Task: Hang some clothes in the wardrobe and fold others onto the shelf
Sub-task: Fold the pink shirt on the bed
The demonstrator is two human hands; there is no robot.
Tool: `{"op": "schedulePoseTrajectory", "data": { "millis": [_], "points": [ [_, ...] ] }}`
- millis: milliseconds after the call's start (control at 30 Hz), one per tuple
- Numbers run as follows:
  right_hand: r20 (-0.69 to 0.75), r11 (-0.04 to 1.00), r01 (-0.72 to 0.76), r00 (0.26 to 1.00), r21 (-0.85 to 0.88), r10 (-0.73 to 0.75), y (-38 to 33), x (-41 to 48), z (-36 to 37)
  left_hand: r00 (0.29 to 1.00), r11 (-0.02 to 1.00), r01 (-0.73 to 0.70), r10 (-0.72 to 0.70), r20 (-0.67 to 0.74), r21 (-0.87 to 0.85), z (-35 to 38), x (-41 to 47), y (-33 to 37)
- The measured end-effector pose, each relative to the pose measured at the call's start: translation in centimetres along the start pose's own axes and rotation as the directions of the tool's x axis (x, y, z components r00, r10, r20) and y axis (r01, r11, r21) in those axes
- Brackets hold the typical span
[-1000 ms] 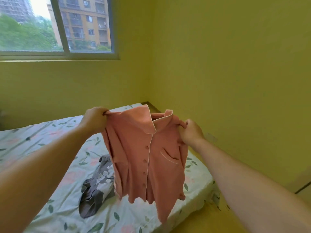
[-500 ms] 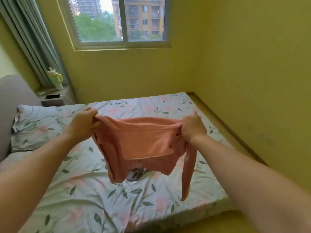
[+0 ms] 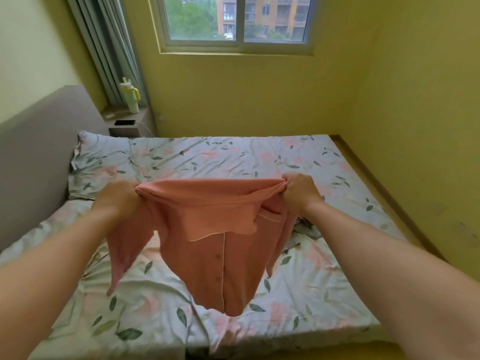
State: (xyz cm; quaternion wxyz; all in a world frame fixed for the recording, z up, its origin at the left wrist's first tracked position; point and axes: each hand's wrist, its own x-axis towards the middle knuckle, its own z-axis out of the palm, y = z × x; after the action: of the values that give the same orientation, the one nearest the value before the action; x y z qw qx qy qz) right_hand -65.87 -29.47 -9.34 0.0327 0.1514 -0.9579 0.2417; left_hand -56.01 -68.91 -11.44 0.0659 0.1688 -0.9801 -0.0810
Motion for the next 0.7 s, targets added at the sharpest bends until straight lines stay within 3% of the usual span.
{"op": "schedulePoseTrajectory", "data": {
  "millis": [100,167,267,367,433,500,567,700],
  "points": [
    [0.157,0.999,0.030,0.987,0.038,-0.036,-1.2,1.0,1.4,0.987,1.000,-0.005,0.001,0.161,0.026,-0.6,0.7,-2.2],
    [0.333,0.989,0.106,0.941,-0.100,-0.067,-1.3,1.4,2.5,0.963,0.997,-0.079,0.074,0.258,0.008,-1.2,0.1,-3.8],
    [0.526,0.885,0.289,0.848,-0.365,-0.060,-1.5,1.2,4.4,0.923,0.995,-0.096,0.096,0.372,-0.020,-1.3,-1.3,-6.0],
    [0.622,0.804,0.397,0.782,-0.443,-0.044,-3.1,0.4,5.6,0.926,0.981,0.036,0.038,0.376,-0.188,0.2,-2.1,-8.2],
    [0.689,0.779,0.446,0.725,-0.441,-0.024,-4.1,-0.5,6.3,0.907,0.977,0.069,0.023,0.421,-0.204,1.2,-3.1,-9.2],
    [0.757,0.752,0.480,0.652,-0.452,0.038,-4.4,-1.3,6.9,0.848,0.985,0.083,0.008,0.529,-0.149,2.0,-4.6,-9.8],
    [0.797,0.755,0.476,0.595,-0.452,0.103,-4.7,-1.9,7.3,0.747,0.991,0.109,-0.028,0.664,-0.082,2.7,-6.0,-10.3],
    [0.861,0.697,0.518,0.400,-0.496,0.315,-5.9,-1.4,9.2,0.614,0.998,-0.021,-0.036,0.788,0.062,3.4,-7.4,-11.7]
  ]
}}
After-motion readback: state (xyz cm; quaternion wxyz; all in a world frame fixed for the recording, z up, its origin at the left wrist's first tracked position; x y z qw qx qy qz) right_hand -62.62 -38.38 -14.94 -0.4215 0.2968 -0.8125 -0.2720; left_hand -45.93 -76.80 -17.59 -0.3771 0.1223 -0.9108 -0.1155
